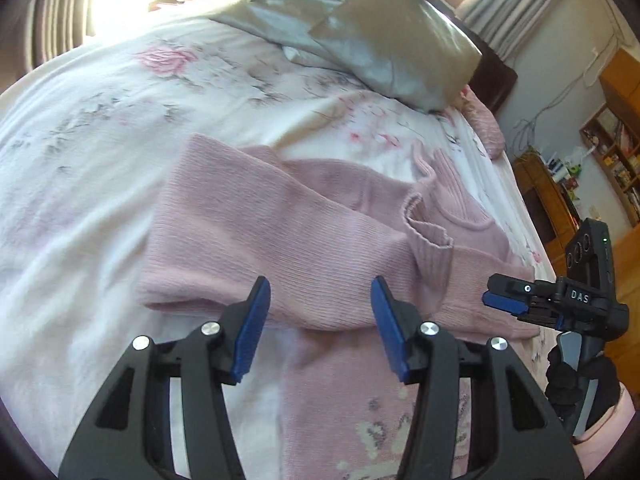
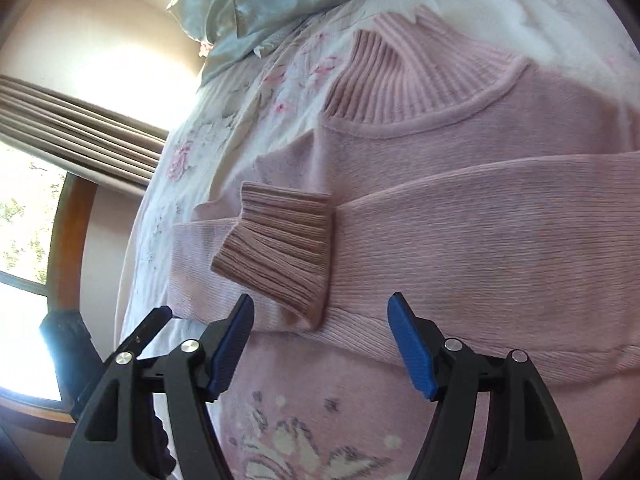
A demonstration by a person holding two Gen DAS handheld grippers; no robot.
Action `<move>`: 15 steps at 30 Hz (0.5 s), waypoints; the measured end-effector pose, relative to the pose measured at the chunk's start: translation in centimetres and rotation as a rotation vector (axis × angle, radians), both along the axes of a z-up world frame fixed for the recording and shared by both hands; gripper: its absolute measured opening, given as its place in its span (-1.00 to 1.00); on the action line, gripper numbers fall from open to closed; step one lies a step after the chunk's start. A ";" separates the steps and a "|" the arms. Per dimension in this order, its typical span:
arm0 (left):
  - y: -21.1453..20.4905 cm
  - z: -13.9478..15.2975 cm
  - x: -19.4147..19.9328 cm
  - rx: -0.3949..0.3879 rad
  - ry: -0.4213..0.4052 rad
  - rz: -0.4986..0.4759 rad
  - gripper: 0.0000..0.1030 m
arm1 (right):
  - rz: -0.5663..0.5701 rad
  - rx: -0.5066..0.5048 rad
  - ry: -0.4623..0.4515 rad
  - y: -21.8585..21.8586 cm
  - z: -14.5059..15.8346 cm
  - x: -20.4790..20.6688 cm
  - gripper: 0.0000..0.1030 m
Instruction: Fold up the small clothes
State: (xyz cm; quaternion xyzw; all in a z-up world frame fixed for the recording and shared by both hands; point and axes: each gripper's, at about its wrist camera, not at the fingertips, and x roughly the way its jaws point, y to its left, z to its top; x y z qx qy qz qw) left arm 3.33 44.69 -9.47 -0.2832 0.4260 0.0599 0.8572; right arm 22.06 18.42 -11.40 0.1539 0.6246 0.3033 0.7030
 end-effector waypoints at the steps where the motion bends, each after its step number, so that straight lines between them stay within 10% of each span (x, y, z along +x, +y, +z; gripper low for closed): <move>1: 0.5 0.3 -0.4 0.004 -0.003 0.008 -0.01 | -0.009 0.006 0.040 0.9 -1.0 0.6 0.35; 3: 1.4 0.7 -1.1 0.011 -0.003 0.021 0.02 | -0.022 0.009 0.098 2.2 -2.8 1.3 0.29; 9: 2.2 0.4 -1.5 0.004 0.011 0.035 0.04 | 0.046 0.015 0.084 4.1 -3.0 1.2 -0.77; 15: 0.6 0.3 0.3 -0.001 -0.001 0.006 0.04 | -0.013 0.049 -0.080 -1.5 3.1 0.1 -0.77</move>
